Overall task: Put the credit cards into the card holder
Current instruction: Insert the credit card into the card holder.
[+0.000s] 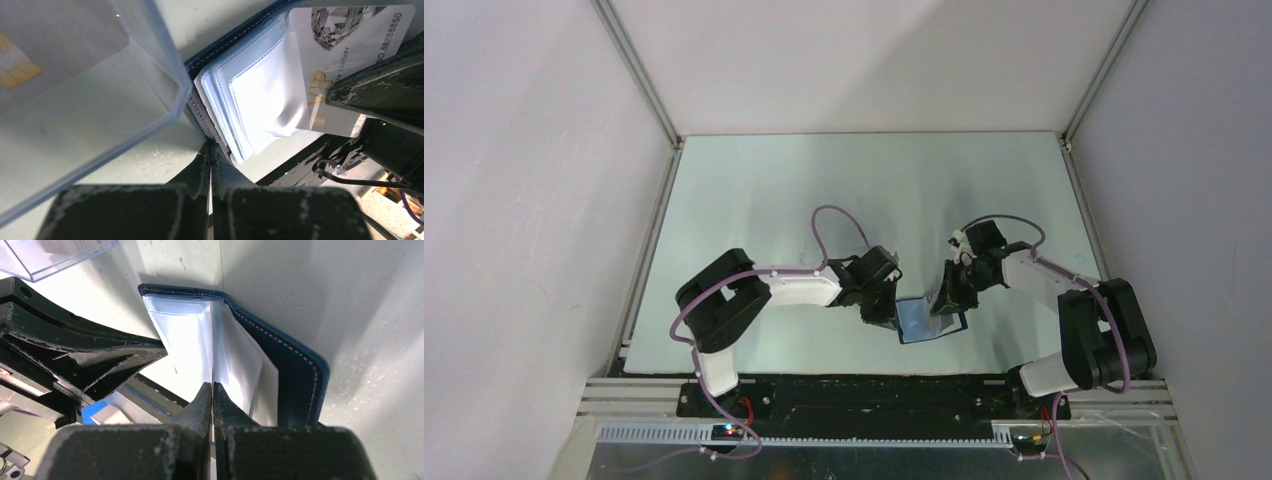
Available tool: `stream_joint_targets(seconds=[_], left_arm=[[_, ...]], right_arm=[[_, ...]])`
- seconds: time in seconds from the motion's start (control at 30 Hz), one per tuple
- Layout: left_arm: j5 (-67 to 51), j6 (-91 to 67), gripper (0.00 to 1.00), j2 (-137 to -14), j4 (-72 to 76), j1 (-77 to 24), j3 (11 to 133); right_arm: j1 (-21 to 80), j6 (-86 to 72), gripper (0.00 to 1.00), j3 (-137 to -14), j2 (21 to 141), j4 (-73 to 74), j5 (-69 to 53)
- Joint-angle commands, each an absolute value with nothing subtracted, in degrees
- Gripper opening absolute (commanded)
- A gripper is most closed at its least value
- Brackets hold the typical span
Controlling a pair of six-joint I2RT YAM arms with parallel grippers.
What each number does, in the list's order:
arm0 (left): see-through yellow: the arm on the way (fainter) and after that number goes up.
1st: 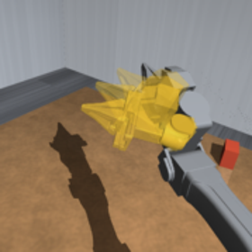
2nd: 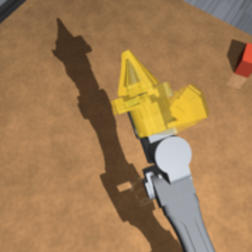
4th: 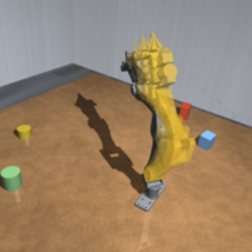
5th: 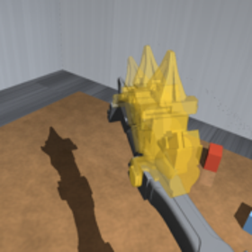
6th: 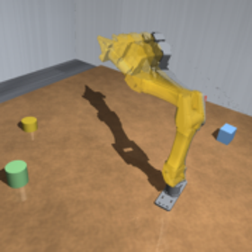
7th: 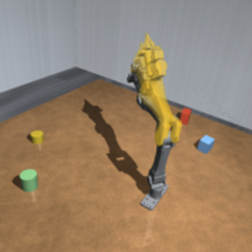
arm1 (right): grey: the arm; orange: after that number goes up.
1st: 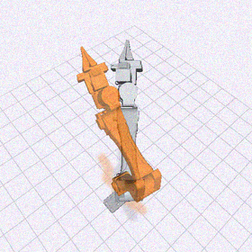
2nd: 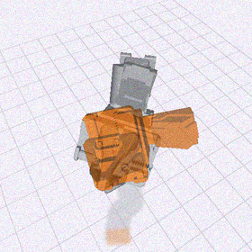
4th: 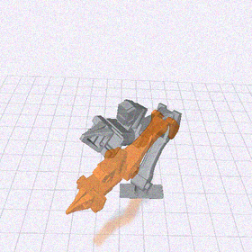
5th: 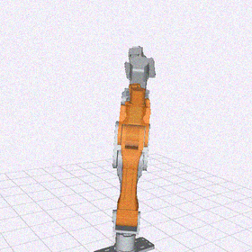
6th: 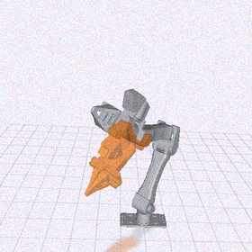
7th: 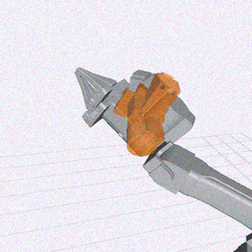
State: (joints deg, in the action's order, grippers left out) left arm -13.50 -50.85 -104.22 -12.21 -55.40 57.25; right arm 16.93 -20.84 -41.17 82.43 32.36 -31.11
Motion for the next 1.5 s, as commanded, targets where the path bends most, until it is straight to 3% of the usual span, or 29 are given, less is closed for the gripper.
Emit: stream_joint_targets(seconds=[0.0, 0.4, 1.07, 1.47], left_arm=[[-8.3, -47.77, 0.0, -106.32, -14.69, -54.67, 57.75], [-7.52, -46.36, 0.0, -106.03, -16.12, -54.24, 58.2], [-7.51, -44.7, 0.0, -107.06, -17.24, -54.16, 59.51], [-6.46, -44.56, 0.0, -107.41, -18.28, -54.15, 59.88]], right_arm=[[15.17, -18.55, 0.01, -42.98, 82.67, 30.81, -33.16], [14.46, -20.42, 0.0, -42.97, 82.53, 34.77, -29.08], [17.39, -20.24, 0.0, -41.48, 88.8, 30.08, -35.28], [16.69, -22.06, 0.0, -41.53, 84.8, 32.19, -32.47]])
